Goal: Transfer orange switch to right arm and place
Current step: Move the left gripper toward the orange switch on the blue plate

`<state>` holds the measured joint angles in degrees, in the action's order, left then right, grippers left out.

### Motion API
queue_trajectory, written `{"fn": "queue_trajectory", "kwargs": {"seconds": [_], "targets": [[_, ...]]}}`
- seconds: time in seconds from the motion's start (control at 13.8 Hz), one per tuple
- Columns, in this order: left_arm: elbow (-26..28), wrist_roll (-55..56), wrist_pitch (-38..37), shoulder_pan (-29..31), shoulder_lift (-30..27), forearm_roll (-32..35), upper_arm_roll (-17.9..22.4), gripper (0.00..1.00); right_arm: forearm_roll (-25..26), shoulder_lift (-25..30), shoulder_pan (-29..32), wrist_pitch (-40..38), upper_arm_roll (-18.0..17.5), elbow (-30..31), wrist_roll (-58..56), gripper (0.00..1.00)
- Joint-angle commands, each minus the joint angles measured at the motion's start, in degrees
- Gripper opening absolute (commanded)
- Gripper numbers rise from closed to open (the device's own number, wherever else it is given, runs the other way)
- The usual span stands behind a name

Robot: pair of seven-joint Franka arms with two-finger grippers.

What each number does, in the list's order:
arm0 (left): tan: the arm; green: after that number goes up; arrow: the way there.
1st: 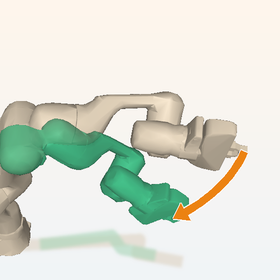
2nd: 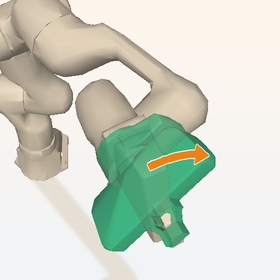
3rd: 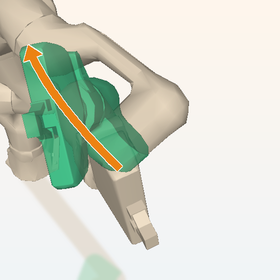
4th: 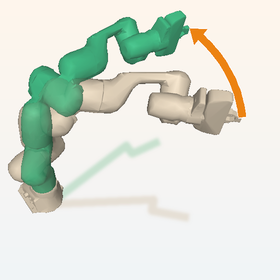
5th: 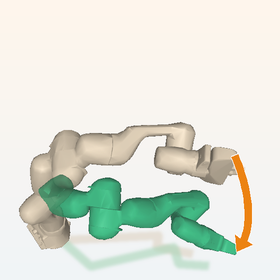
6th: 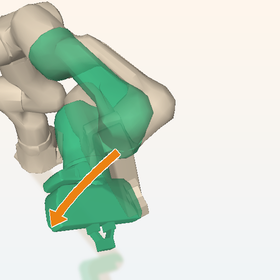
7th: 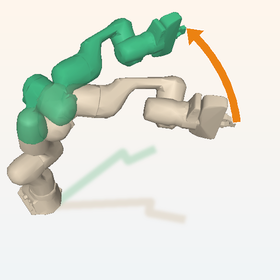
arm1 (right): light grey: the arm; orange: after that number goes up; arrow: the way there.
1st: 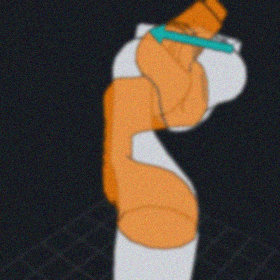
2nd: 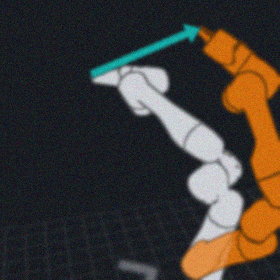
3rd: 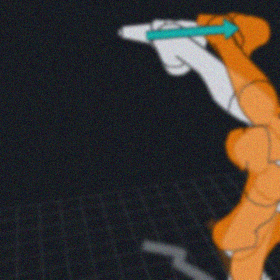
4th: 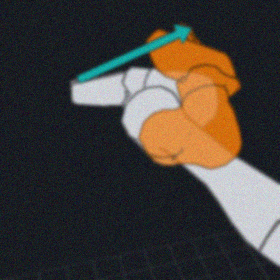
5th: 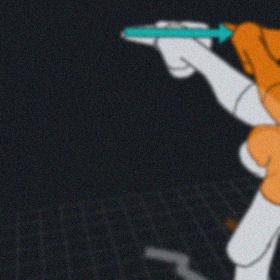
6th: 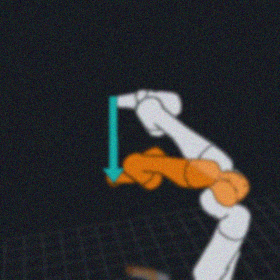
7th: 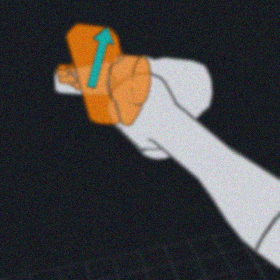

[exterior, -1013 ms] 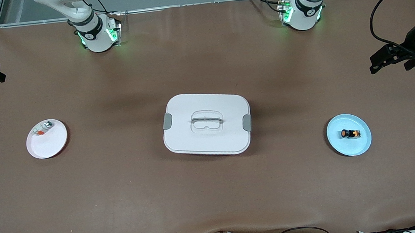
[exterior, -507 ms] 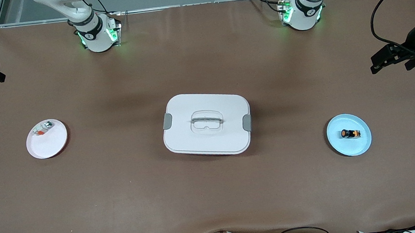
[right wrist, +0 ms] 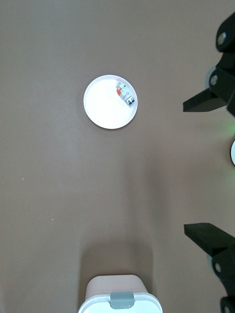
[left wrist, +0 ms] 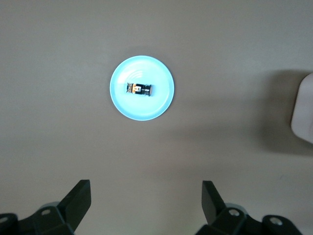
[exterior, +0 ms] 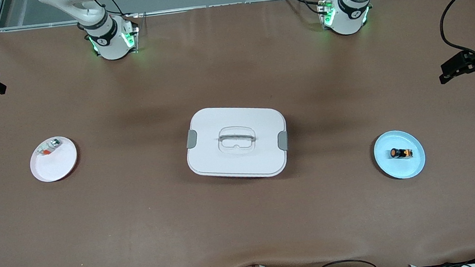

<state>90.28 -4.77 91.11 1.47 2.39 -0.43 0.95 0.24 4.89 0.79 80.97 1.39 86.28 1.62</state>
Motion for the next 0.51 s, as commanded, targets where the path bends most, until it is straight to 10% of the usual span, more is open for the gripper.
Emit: {"fn": "queue_trajectory", "kwargs": {"seconds": [0.0, 0.43], "targets": [[0.9, -3.2, -0.3, 1.9, 0.8, 0.0, -0.2, 1.00, -0.7, 1.8, 0.3, 0.2, -0.4, 1.6, 0.7, 1.00], [6.5, -8.1, 8.0, 4.5, 5.3, 0.0, -0.2, 1.00, -0.7, 1.8, 0.1, 0.3, -0.5, 1.6, 0.8, 1.00]]}}
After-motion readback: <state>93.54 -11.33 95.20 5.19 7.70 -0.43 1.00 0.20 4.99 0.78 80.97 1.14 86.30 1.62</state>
